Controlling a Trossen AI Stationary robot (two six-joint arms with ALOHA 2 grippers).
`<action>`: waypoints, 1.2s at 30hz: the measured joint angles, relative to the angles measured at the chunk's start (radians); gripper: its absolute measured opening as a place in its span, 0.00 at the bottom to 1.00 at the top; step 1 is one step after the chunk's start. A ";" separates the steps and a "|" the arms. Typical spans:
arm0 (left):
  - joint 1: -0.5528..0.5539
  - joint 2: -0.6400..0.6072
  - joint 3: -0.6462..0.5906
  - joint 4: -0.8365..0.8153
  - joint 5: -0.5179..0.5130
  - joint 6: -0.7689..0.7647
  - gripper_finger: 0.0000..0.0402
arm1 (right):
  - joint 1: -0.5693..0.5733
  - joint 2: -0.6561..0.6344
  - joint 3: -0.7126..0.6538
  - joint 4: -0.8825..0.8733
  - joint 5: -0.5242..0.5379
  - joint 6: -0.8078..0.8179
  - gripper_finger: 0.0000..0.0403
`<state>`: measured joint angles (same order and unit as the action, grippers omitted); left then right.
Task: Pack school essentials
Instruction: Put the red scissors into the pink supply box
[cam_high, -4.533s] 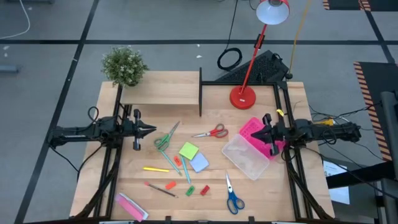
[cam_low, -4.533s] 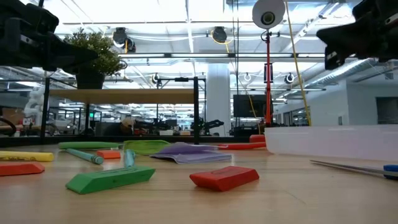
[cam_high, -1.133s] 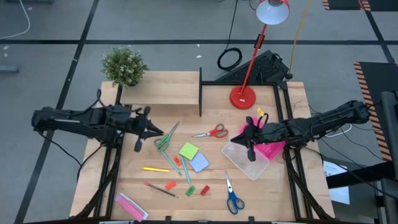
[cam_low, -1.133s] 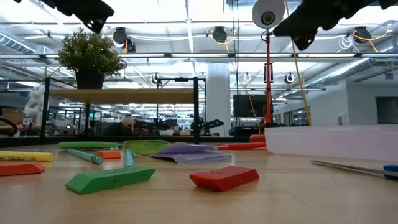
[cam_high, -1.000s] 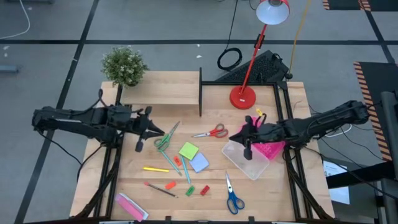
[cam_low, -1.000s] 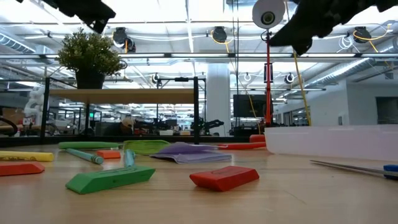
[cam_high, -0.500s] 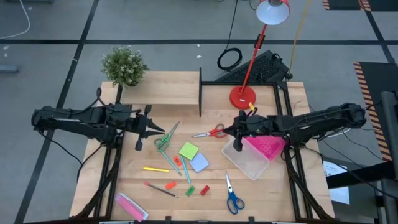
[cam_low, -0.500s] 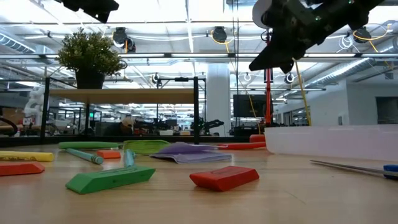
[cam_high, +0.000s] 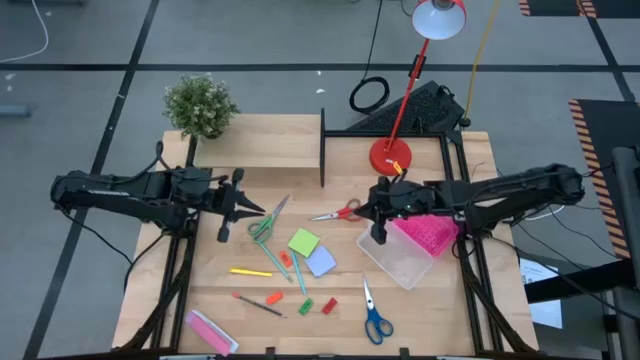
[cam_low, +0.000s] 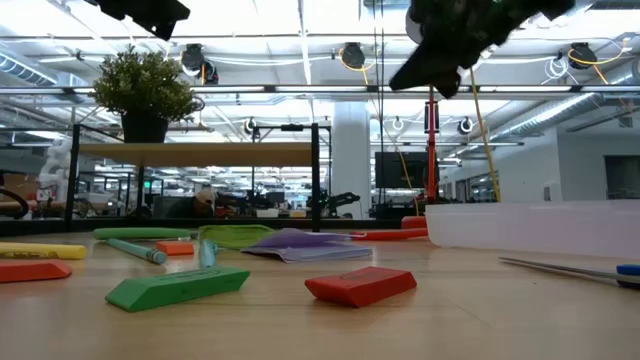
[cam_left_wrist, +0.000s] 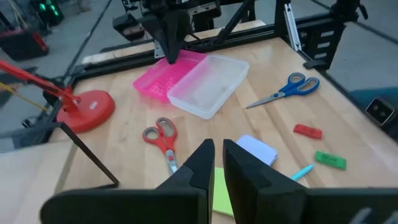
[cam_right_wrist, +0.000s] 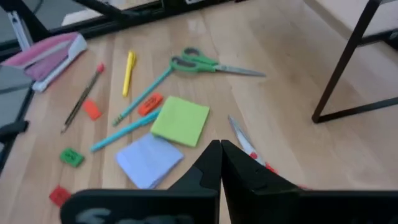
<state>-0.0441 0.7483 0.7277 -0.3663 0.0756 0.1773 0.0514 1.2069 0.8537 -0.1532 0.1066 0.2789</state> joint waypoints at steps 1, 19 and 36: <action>0.000 0.000 0.000 0.000 0.000 -0.019 0.09 | -0.005 0.015 0.021 -0.026 0.000 -0.011 0.00; -0.058 0.000 0.000 0.002 -0.129 -0.145 0.09 | -0.132 0.356 0.381 -0.490 -0.066 -0.312 0.11; -0.058 0.000 -0.001 0.003 -0.130 -0.081 0.09 | -0.196 0.575 0.381 -0.487 -0.085 -0.429 0.41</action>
<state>-0.1017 0.7481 0.7270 -0.3630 -0.0544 0.0963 -0.1444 1.7816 1.2343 -0.6401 0.0211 -0.1500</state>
